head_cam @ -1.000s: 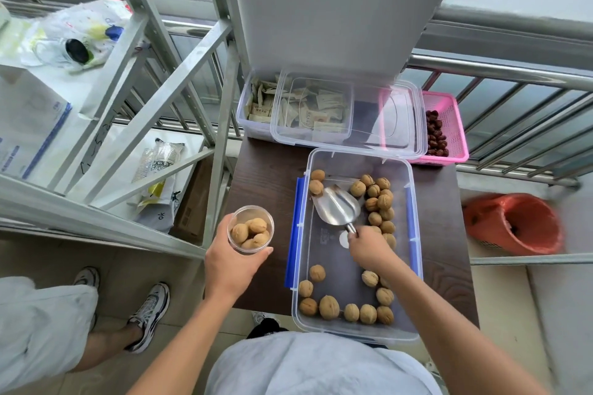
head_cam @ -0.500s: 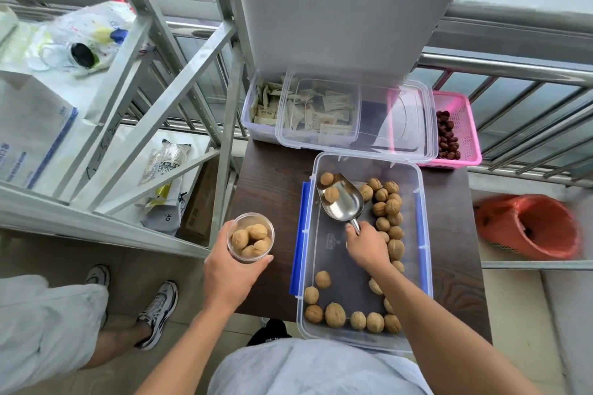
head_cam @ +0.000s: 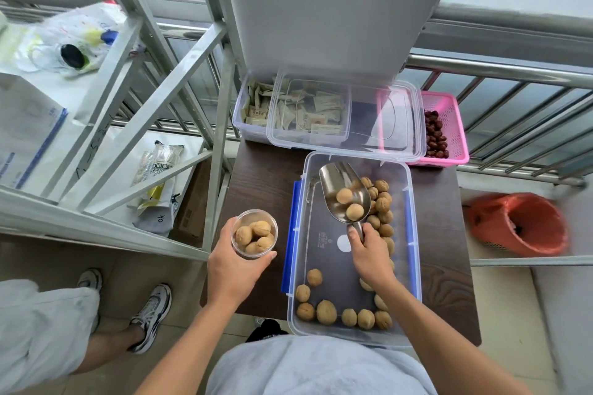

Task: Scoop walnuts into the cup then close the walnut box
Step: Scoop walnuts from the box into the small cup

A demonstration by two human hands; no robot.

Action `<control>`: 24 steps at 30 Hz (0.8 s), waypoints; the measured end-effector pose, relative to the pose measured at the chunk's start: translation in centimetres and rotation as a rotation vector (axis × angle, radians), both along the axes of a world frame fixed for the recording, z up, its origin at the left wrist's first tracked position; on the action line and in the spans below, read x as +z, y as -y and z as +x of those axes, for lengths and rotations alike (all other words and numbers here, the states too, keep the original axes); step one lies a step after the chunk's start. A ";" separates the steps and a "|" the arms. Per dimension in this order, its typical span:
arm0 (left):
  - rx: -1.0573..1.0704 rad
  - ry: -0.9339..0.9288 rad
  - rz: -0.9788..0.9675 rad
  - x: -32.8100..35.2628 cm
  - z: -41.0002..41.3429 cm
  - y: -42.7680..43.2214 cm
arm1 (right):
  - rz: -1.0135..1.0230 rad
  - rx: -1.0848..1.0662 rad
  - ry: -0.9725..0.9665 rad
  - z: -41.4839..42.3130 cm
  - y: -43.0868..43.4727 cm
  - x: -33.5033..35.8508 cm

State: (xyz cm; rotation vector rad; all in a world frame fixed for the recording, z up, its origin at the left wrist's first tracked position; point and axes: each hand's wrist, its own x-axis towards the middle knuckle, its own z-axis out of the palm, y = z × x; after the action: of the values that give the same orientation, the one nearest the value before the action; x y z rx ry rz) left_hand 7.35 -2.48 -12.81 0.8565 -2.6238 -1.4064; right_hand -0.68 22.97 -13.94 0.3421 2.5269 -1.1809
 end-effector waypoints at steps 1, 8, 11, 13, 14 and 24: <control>-0.005 -0.003 -0.006 0.1 0.0 -0.2 | 0.006 -0.003 -0.006 0.0 -0.4 0.4; -0.050 -0.015 -0.007 0.9 -0.3 -1.2 | 0.057 0.186 0.017 -0.4 -3.8 6.2; -0.063 -0.032 0.009 1.2 -0.2 -1.6 | 0.041 0.371 0.053 -0.4 -4.9 10.2; -0.066 -0.035 0.023 1.3 -0.2 -1.8 | 0.081 0.514 0.091 -0.4 -4.8 12.7; -0.069 -0.037 0.030 1.4 -0.2 -1.9 | 0.097 0.568 0.099 -0.4 -4.5 13.9; -0.091 -0.094 0.049 1.1 -0.1 -2.0 | 0.407 0.786 -0.057 0.5 -0.5 19.9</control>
State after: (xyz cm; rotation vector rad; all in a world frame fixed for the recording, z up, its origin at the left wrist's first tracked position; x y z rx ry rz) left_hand 7.30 -0.46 -11.71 0.6658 -2.5992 -1.4986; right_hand -0.21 23.45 5.96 -0.5634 2.5291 -0.3804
